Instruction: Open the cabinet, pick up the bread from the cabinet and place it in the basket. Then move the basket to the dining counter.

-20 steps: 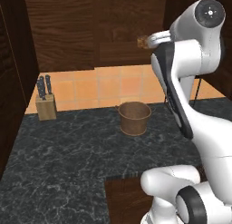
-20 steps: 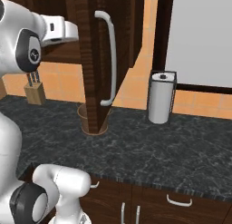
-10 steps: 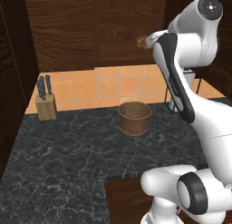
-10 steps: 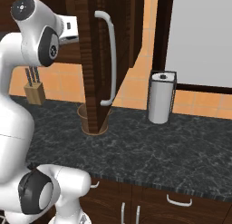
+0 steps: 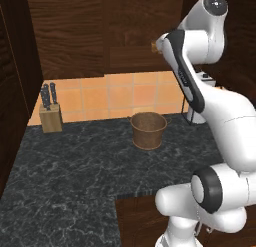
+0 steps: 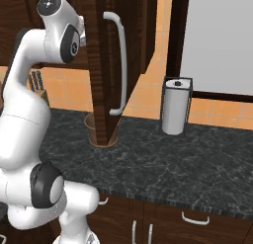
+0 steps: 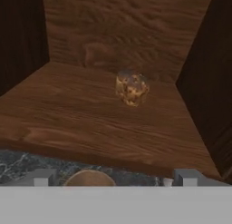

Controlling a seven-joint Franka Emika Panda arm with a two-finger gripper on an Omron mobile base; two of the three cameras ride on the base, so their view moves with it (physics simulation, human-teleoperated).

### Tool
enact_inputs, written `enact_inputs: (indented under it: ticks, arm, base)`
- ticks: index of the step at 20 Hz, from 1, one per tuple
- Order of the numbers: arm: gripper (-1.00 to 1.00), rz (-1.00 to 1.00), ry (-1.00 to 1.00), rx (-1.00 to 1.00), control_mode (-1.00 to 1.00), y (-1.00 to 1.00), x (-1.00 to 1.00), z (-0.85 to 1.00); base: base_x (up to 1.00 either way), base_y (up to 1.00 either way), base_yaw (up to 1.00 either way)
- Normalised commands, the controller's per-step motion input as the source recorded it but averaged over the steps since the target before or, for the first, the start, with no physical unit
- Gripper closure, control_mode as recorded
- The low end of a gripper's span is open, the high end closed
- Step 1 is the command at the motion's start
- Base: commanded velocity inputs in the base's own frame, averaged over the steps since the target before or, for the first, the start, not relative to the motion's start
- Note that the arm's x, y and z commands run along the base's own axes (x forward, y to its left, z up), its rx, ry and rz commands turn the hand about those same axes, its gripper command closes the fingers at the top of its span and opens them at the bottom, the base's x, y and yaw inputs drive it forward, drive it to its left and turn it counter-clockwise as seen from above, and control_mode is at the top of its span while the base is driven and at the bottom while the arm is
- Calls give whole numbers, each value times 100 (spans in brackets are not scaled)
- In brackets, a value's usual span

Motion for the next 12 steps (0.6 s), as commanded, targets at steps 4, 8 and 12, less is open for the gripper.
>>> enact_inputs:
  ticks: [4,8,12]
  arm:
    - [-100,1,3,0,-100,-23,63,-11]
    - [-100,2,1,0,-100,-15,56,-18]
    - [-100,6,1,0,-100,-8,48,-20]
  base:
    - [0,0,0]
    - [0,0,0]
    - [0,0,0]
